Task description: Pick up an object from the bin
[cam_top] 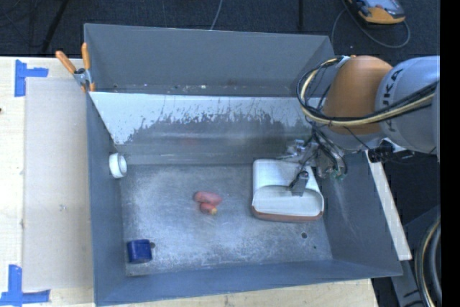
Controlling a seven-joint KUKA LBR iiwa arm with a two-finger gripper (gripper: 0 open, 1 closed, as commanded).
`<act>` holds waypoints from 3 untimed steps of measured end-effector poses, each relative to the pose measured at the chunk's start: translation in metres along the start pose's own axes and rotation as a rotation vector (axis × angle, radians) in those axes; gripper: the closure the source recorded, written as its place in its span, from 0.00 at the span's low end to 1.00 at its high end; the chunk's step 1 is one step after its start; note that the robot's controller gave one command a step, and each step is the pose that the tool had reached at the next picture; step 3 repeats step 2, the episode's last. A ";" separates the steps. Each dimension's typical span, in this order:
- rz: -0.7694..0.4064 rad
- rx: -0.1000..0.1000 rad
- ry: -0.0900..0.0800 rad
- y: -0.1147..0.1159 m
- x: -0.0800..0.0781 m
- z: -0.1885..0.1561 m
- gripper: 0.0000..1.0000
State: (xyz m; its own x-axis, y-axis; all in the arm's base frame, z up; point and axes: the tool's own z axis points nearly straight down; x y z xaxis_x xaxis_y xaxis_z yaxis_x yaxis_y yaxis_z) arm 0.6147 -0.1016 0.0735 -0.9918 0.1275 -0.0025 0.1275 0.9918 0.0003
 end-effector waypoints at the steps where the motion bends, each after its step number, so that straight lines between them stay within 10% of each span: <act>1: -0.036 0.001 -0.005 -0.003 0.031 -0.116 1.00; 2: -0.697 0.001 -0.003 -0.015 0.036 -0.212 1.00; 3: -0.697 0.001 -0.003 -0.015 0.036 -0.212 1.00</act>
Offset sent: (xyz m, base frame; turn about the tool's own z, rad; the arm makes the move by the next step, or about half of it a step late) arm -0.0331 -0.0001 0.1119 -0.0365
